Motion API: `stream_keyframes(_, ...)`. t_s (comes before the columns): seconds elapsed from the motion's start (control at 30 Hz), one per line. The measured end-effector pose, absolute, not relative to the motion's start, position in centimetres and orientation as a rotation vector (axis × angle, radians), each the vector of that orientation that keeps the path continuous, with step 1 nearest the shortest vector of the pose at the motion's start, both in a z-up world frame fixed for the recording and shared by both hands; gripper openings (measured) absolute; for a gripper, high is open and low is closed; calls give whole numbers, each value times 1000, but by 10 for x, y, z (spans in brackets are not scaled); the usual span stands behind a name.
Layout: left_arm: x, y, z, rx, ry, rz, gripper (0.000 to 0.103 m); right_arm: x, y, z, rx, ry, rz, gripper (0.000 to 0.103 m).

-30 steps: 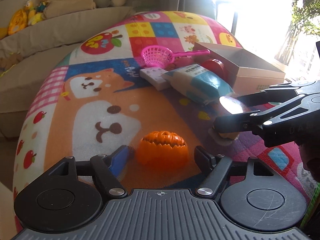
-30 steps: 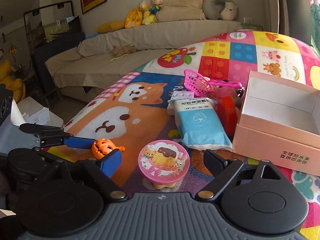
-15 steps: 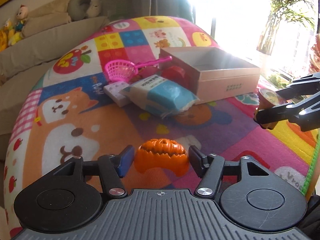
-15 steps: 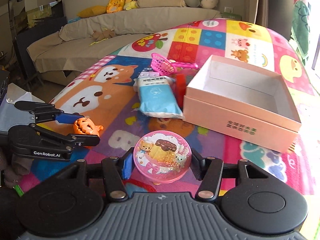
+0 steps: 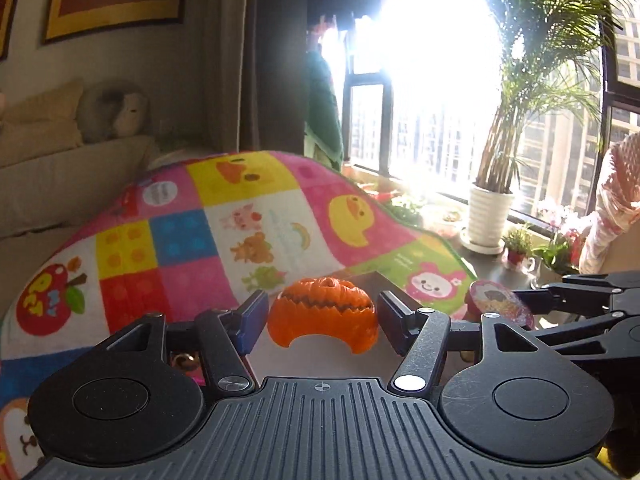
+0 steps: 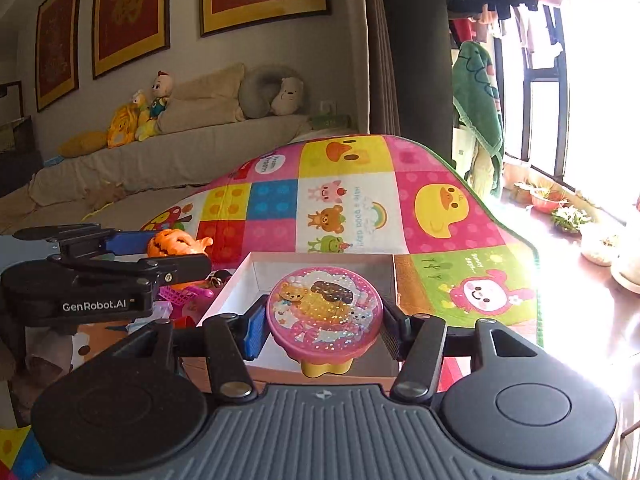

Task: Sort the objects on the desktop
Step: 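Carry both toys over the pink box and open both tools to drop them in, then reach the right tool to the red round lid and grasp its rim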

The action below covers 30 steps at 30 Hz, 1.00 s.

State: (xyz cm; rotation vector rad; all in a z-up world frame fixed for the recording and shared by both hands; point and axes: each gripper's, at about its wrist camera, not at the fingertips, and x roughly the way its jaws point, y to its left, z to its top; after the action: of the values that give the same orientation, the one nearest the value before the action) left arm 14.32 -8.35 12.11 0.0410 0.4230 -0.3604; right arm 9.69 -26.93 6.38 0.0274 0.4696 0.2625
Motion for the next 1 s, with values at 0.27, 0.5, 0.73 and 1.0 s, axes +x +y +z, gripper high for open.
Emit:
stream_keyframes(0.27,98,-41,83,3,455,-305,89,92,-255,24,84,497,199,74)
stream_keyframes(0.5,59,-12,36,-40,565,-218,91,36,-236,-17,88,421,149,85)
stream_keyframes(0.73,50,0,44,-88,595,-76,95,32,-251,-28,161,365,115,98)
stream_keyframes(1.0,42,-4,58,-89,572,-48,98,19,-247,-25,129,297,127,103)
